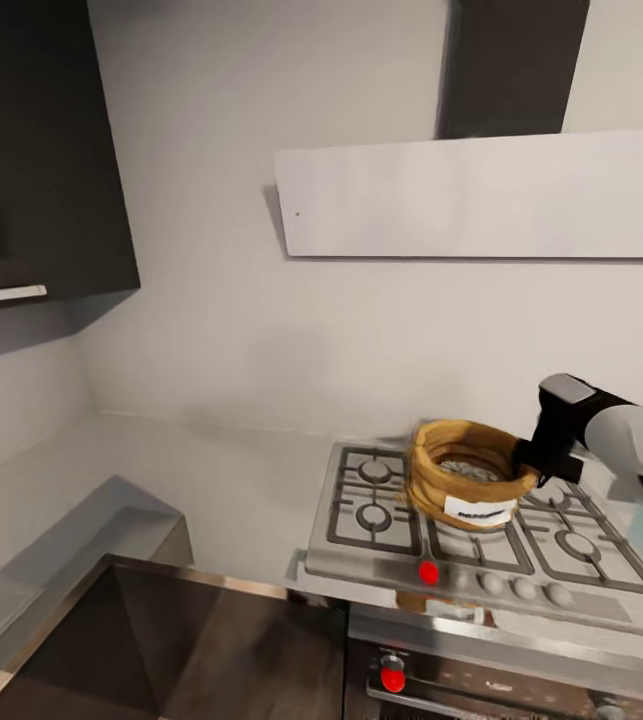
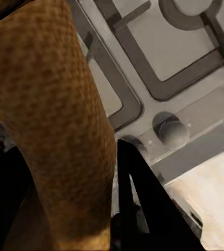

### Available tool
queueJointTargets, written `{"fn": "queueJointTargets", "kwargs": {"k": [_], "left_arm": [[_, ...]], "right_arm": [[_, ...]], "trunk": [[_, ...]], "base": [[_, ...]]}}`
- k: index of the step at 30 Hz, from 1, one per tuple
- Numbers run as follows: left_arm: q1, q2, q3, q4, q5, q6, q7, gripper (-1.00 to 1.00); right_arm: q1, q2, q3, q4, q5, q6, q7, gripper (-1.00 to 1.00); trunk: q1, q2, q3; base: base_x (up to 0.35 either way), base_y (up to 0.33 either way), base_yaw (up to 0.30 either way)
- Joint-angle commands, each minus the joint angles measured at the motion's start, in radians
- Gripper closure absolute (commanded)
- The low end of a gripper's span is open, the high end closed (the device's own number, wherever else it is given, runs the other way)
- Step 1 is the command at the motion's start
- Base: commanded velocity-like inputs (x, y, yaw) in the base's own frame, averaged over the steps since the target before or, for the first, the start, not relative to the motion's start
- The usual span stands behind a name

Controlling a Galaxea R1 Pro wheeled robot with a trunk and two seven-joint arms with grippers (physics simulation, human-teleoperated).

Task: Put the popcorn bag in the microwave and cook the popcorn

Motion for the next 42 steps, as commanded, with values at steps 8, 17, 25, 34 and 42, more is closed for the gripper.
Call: {"fn": "queueJointTargets", "kwargs": {"k": [8, 17, 25, 34, 42], "left_arm": [[0.000, 0.000, 0.005, 0.000, 0.001, 0.001, 0.000, -1.00], [0.000, 0.000, 0.004, 0.000, 0.001, 0.002, 0.000, -1.00], [0.000, 0.000, 0.004, 0.000, 0.001, 0.002, 0.000, -1.00], [0.000, -0.001, 0.004, 0.000, 0.001, 0.002, 0.000, -1.00], [0.000, 0.000, 0.005, 0.000, 0.001, 0.002, 0.001, -1.00]], "right_arm": [[-0.001, -0.001, -0.193, -0.029, -0.004, -0.203, -0.211, 1.00], [-0.001, -0.002, -0.335, -0.194, -0.006, -0.372, -0.421, 1.00], [-0.001, -0.002, -0.372, -0.207, -0.006, -0.415, -0.455, 1.00], [-0.001, -0.002, -0.396, -0.207, -0.006, -0.413, -0.455, 1.00], [-0.001, 0.002, -0.392, -0.204, -0.006, -0.412, -0.452, 1.00]], "trunk": [[0.000, -0.001, 0.000], [0.000, -0.001, -0.002], [0.000, -0.001, -0.002], [0.000, -0.001, -0.002], [0.000, -0.001, -0.002]], "base": [[0.000, 0.000, -0.299], [0.000, 0.000, -0.297], [0.000, 0.000, -0.294], [-0.130, 0.000, -0.294], [-0.338, 0.000, -0.060]]}}
